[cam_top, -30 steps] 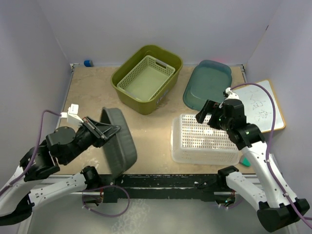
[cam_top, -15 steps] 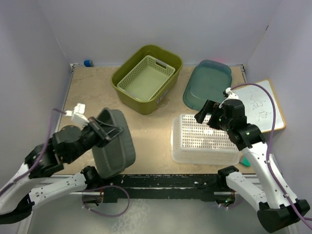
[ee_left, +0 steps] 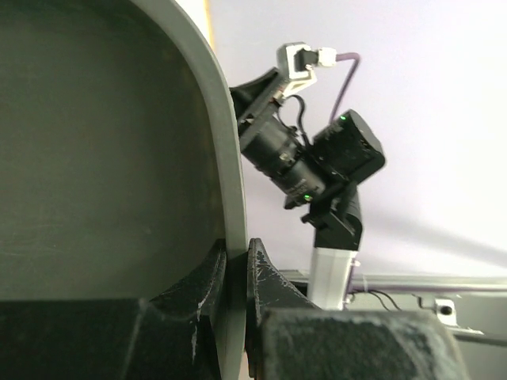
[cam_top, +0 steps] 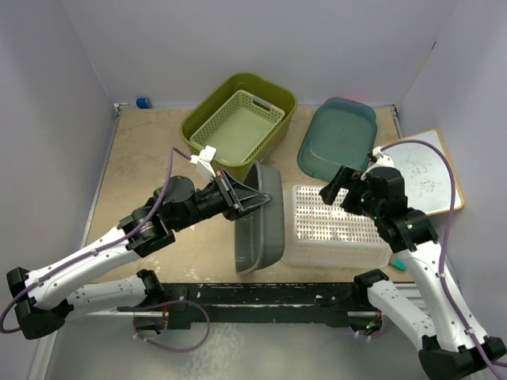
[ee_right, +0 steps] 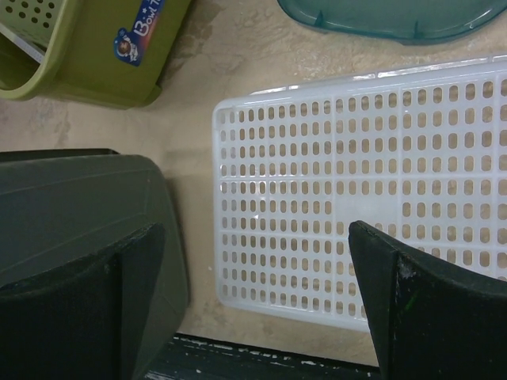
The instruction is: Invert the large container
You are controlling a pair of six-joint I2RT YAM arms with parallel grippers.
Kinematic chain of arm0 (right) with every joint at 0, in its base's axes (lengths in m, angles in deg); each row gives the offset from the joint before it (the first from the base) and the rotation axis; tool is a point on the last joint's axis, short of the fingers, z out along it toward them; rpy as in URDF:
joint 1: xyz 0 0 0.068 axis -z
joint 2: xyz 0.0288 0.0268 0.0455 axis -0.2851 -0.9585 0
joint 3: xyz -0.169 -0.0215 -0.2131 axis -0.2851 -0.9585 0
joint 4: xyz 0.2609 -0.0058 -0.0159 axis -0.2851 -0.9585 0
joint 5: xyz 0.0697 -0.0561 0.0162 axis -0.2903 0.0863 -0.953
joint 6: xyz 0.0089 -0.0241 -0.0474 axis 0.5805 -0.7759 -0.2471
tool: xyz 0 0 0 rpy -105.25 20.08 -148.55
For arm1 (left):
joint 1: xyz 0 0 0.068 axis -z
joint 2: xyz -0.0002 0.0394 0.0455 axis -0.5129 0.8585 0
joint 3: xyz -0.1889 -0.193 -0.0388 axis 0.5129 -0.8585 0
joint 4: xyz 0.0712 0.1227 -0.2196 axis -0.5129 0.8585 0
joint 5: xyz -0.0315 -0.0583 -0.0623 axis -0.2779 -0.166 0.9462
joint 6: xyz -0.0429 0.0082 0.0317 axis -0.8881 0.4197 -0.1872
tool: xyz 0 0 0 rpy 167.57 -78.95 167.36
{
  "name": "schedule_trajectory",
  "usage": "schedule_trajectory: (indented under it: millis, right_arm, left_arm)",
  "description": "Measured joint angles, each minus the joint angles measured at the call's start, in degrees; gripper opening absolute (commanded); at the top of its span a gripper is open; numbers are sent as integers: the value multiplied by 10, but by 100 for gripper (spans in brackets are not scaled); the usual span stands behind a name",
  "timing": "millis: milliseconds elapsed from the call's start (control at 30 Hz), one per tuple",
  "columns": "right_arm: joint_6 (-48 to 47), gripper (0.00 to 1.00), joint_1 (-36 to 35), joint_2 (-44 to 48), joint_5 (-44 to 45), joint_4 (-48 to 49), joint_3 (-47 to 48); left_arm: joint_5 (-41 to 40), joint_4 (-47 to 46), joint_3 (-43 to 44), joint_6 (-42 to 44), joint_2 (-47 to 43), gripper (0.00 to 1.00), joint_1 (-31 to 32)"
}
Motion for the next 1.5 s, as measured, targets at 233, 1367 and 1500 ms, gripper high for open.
schedule_trajectory:
  millis: [233, 1367, 1500]
  right_arm:
    - [0, 100, 0, 1, 0, -1, 0]
    - [0, 100, 0, -6, 10, 4, -9]
    - [0, 100, 0, -6, 10, 4, -9]
  left_arm:
    - [33, -132, -56, -59, -1, 0, -1]
    - [152, 170, 13, 107, -39, 58, -253]
    - [77, 305, 97, 179, -6, 72, -254]
